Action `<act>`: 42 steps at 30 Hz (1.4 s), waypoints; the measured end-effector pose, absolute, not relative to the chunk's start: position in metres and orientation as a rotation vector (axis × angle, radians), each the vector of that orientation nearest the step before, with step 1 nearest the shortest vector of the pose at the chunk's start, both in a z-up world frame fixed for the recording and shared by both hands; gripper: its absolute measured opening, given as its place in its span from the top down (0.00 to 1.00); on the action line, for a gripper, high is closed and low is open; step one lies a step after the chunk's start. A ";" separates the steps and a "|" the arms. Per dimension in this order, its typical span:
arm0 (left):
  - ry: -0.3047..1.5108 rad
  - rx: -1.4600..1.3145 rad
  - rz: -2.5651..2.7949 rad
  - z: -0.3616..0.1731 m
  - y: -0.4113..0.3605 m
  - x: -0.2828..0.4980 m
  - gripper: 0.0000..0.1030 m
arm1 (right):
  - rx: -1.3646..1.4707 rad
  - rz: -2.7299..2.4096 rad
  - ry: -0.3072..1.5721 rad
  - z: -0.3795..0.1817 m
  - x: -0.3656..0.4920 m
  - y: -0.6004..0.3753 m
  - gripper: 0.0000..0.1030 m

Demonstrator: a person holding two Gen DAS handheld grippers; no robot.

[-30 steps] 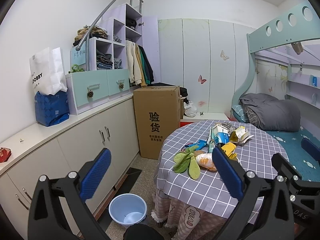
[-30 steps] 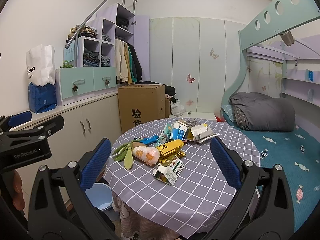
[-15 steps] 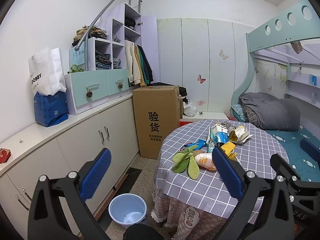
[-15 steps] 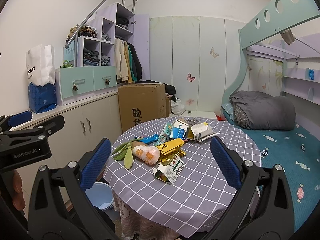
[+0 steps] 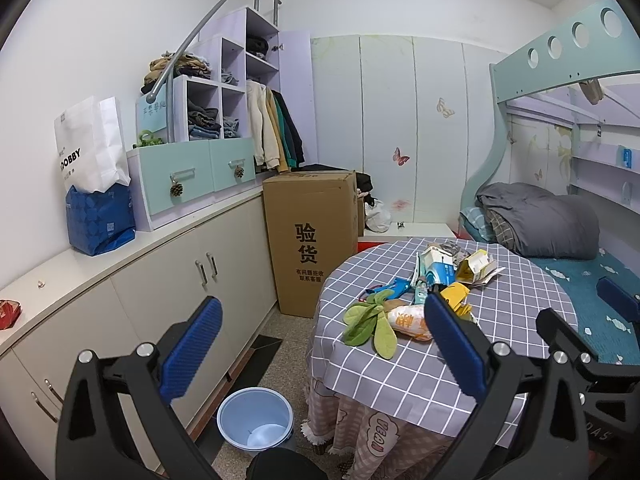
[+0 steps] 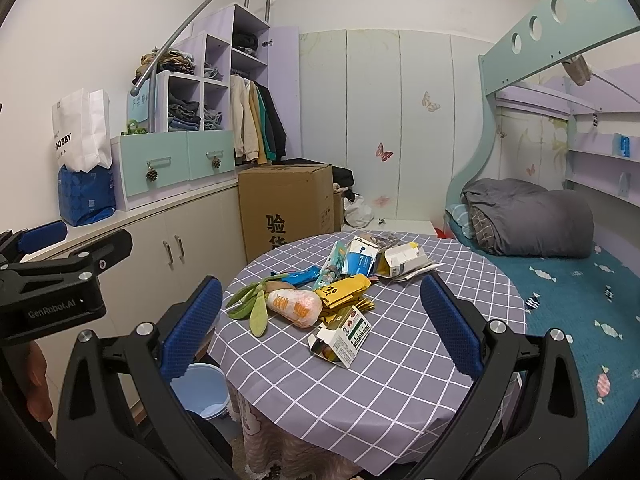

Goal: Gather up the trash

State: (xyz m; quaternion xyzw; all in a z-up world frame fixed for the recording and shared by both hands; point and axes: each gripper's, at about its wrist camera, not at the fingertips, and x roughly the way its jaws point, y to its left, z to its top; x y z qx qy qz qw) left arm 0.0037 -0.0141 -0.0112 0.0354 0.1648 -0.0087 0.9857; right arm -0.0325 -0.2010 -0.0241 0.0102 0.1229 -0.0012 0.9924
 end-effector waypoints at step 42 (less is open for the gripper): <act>0.615 0.120 -0.146 -0.085 -0.056 0.063 0.04 | 0.204 -0.055 0.469 -0.084 0.008 -0.261 0.06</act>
